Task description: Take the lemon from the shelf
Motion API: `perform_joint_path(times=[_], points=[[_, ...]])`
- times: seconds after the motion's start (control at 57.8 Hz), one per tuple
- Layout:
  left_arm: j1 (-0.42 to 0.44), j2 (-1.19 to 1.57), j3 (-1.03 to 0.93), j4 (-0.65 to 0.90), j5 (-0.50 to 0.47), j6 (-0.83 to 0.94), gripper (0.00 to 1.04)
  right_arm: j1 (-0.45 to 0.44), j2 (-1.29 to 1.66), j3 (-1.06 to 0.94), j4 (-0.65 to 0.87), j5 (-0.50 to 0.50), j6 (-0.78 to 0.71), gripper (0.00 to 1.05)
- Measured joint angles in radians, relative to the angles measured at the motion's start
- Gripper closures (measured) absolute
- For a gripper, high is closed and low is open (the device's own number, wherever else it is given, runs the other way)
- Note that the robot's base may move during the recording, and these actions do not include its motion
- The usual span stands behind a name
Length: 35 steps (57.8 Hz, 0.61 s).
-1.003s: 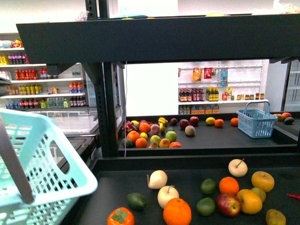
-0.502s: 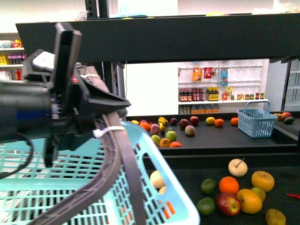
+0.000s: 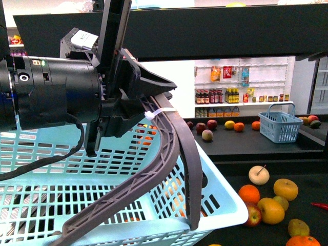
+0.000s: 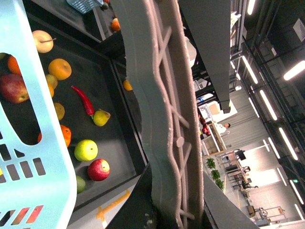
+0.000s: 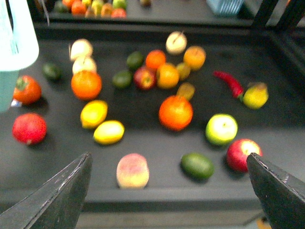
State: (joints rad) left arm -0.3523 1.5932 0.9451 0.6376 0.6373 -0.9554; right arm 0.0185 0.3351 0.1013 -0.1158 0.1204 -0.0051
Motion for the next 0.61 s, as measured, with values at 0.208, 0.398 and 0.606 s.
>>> perform_joint_path(times=[0.208,0.398,0.606], points=[[-0.004,0.000,0.000,0.000,0.006,-0.006,0.95,-0.045,0.783,0.187,0.293,-0.168,0.124,0.07],[-0.004,0.000,0.000,0.000,0.001,-0.004,0.95,-0.033,1.407,0.415,0.375,-0.140,0.274,0.07],[-0.004,0.000,0.000,0.000,0.005,-0.007,0.95,-0.016,1.754,0.602,0.361,-0.085,0.349,0.07]])
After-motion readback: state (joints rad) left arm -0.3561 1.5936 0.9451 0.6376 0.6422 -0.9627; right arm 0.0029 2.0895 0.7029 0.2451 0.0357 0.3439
